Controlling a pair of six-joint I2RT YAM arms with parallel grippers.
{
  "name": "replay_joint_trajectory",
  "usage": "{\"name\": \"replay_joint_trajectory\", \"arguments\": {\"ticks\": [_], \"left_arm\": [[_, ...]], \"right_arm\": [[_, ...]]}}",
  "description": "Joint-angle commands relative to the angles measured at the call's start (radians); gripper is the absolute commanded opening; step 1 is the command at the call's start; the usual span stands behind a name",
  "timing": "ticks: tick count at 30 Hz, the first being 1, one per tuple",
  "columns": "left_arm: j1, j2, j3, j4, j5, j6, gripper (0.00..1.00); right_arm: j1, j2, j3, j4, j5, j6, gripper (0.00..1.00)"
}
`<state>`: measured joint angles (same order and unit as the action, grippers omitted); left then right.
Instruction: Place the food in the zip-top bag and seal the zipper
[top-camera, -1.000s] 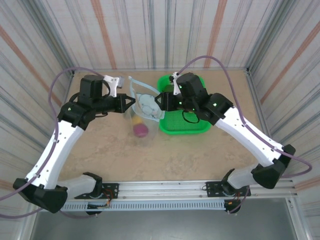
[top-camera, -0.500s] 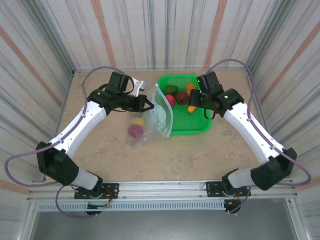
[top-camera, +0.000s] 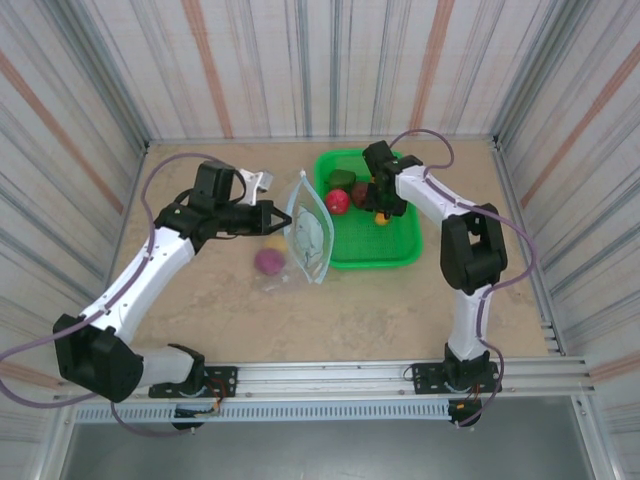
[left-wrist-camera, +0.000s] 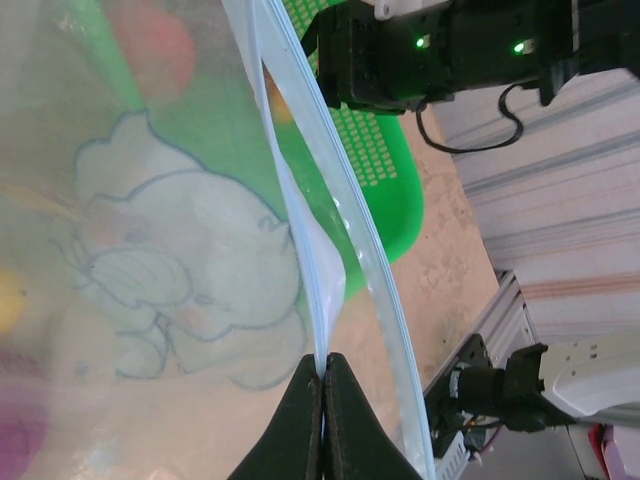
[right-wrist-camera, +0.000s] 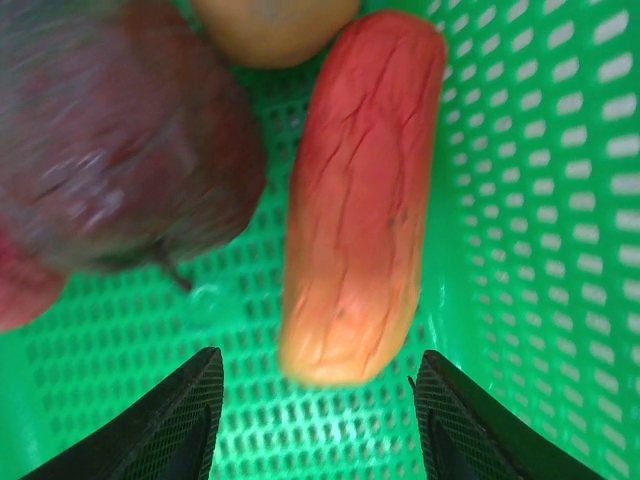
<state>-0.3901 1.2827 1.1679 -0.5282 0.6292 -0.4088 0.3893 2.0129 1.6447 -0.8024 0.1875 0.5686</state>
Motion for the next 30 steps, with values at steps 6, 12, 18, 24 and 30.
{"name": "replay_joint_trajectory", "arguments": {"ticks": [6,12,18,24,30], "left_arm": [[0.011,-0.016,-0.038,0.074,0.029,-0.04,0.0],[0.024,-0.011,-0.048,0.091,0.046,-0.053,0.0],[0.03,-0.005,-0.046,0.093,0.052,-0.047,0.0],[0.036,0.001,-0.047,0.093,0.053,-0.048,0.0],[0.036,0.013,-0.044,0.097,0.064,-0.048,0.0]], "right_arm": [[-0.055,0.098,0.094,0.014,-0.004,0.007,0.55],[-0.056,0.173,0.132,0.015,-0.033,0.0,0.57],[-0.061,0.204,0.116,0.03,-0.066,0.011,0.54],[-0.063,0.174,0.09,0.037,-0.062,0.004,0.39],[-0.061,0.022,-0.019,0.071,-0.064,0.006,0.37]]}}
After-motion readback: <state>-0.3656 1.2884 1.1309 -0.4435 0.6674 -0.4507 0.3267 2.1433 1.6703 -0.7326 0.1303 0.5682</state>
